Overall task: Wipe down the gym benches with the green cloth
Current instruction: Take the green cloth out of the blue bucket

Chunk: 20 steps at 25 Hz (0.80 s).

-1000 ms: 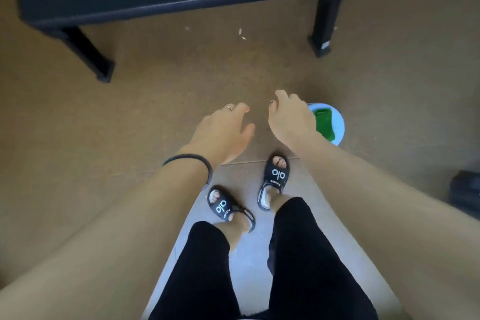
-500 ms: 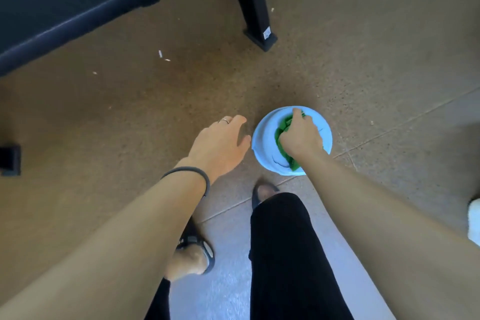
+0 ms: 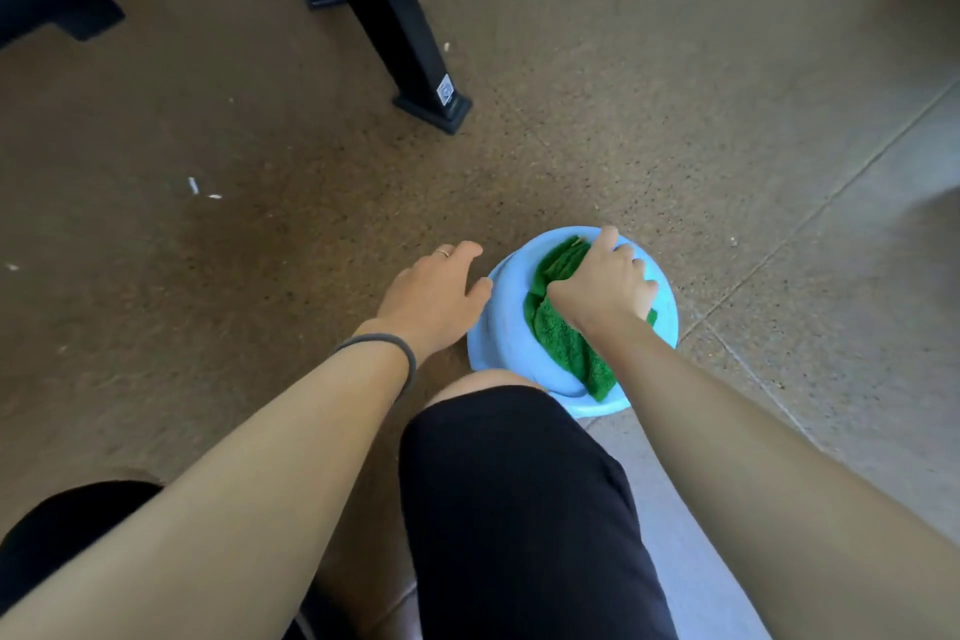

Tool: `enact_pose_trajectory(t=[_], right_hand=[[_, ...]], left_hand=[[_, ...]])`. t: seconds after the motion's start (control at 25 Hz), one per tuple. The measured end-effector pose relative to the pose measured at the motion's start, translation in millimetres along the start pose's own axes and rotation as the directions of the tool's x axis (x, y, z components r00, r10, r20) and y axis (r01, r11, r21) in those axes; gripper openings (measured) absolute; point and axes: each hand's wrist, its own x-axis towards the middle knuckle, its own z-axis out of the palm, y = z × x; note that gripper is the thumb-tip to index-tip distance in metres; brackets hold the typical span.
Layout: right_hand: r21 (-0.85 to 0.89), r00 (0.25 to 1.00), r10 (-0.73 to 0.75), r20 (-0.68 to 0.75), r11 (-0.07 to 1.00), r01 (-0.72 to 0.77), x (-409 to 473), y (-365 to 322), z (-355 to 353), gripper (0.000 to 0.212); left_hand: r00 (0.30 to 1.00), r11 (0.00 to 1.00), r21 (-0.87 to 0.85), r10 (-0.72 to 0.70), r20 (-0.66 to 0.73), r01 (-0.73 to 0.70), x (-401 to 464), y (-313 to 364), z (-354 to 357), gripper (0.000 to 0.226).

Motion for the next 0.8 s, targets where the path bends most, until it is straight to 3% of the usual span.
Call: enact_pose_trajectory(t=[0.08, 0.2, 0.32, 0.4, 0.48, 0.56, 0.64, 0.72, 0.8], right_hand=[[0.071, 0.999, 0.035, 0.032, 0.997, -0.037, 5, -4, 0, 0.045], [-0.049, 0.993, 0.034, 0.109, 0.998, -0.029, -1, -12, -16, 0.03], [-0.115, 0.961, 0.008, 0.277, 0.993, 0.024, -14, -40, -49, 0.014], [0.026, 0.943, -0.009, 0.332, 1.0, 0.001, -22, -66, -74, 0.008], [0.352, 0.97, -0.071, 0.231, 0.936, -0.015, -32, -100, -91, 0.009], [0.728, 0.995, -0.07, 0.077, 0.685, -0.008, -43, -139, -104, 0.014], [0.952, 0.993, -0.093, 0.067, 0.303, -0.036, -61, -186, -117, 0.029], [0.994, 0.983, -0.15, 0.106, 0.046, -0.101, -78, -228, -130, 0.046], [0.986, 0.973, -0.182, 0.143, -0.056, -0.156, -93, -262, -143, 0.05]], left_hand=[[0.999, 1.0, 0.003, 0.022, -0.028, -0.022, 3, -8, -8, 0.048], [0.997, 0.998, 0.017, 0.058, -0.047, -0.057, -2, -19, -31, 0.048], [0.992, 0.997, 0.032, 0.08, -0.1, -0.077, -12, -36, -68, 0.048], [0.985, 0.995, 0.032, 0.098, -0.143, -0.094, -20, -50, -100, 0.049], [0.964, 0.991, 0.038, 0.133, -0.23, -0.128, -33, -71, -135, 0.051], [0.935, 0.988, 0.037, 0.153, -0.319, -0.149, -47, -98, -169, 0.052], [0.911, 0.991, 0.025, 0.127, -0.392, -0.128, -66, -128, -201, 0.053], [0.883, 0.996, 0.051, 0.087, -0.462, -0.071, -82, -153, -226, 0.055], [0.854, 0.995, 0.088, 0.082, -0.513, -0.042, -89, -168, -251, 0.057]])
